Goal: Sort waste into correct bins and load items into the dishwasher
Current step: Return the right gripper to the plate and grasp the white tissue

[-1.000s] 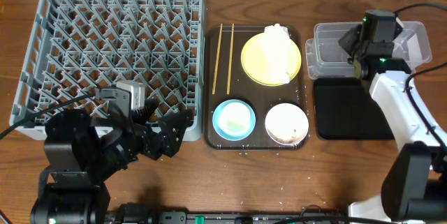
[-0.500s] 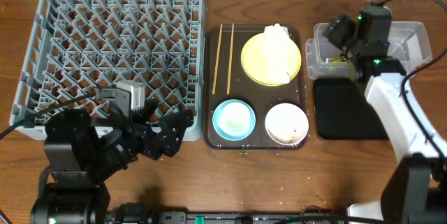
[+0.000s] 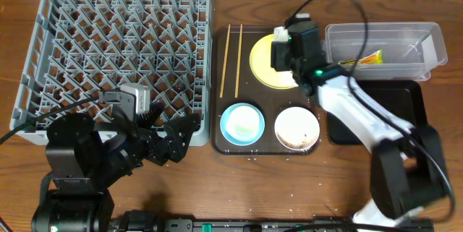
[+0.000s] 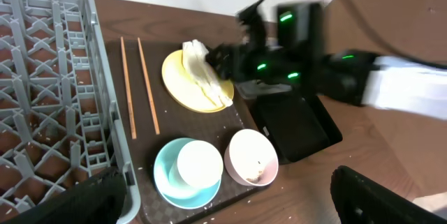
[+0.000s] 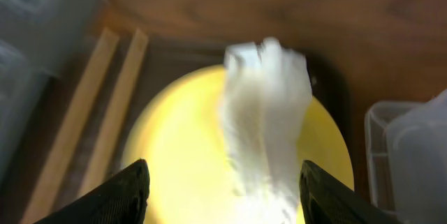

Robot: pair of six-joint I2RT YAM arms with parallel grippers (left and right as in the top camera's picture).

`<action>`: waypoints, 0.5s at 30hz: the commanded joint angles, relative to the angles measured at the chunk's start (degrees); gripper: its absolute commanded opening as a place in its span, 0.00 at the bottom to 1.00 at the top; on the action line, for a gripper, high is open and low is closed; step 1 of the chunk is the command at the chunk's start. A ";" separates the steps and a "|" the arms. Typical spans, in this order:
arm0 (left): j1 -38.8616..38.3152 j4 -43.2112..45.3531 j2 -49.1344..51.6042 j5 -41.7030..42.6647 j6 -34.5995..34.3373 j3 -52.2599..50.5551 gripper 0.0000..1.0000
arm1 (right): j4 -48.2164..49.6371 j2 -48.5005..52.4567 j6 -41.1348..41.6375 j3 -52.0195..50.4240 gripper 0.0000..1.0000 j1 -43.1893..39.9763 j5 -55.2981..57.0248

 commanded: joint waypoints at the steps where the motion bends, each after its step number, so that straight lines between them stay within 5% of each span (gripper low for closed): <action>1: -0.11 0.22 -0.04 -0.31 0.15 1.20 0.95 | 2.62 6.64 -3.43 0.00 0.66 -0.37 4.72; 9: -0.11 0.22 -0.04 -0.31 0.15 1.20 0.95 | 5.84 12.70 -3.39 0.00 0.46 -0.42 4.72; 12: -0.11 0.22 -0.04 -0.31 0.15 1.18 0.95 | 5.77 12.55 -1.75 0.02 0.05 -0.44 4.70; 15: -0.11 0.22 -0.04 -0.31 0.15 1.20 0.95 | 4.15 11.54 -0.26 0.02 0.01 -0.44 4.28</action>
